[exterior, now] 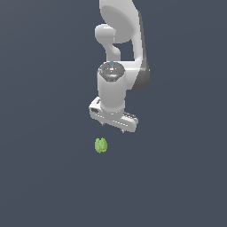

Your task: Pick up the object and move it to a goal position.

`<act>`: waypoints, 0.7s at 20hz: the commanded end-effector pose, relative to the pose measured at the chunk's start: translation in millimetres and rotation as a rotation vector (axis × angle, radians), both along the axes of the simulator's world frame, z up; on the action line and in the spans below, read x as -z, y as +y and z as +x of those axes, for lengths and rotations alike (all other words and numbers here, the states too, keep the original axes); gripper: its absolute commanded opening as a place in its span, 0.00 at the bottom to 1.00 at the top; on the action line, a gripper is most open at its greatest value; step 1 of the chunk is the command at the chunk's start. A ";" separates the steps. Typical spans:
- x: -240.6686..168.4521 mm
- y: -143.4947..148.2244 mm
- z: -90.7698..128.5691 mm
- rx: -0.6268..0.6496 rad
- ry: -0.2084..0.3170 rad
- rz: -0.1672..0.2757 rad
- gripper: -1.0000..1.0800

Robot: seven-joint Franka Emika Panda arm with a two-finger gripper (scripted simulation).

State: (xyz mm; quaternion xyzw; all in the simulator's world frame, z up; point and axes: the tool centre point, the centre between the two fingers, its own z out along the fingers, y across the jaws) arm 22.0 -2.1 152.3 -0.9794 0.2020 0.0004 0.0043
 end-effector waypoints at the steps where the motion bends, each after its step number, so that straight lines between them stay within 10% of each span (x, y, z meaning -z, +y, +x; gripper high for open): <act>1: 4.7 -4.7 3.7 0.081 0.002 0.002 0.96; 14: 29.1 -29.5 21.1 0.487 0.009 0.003 0.96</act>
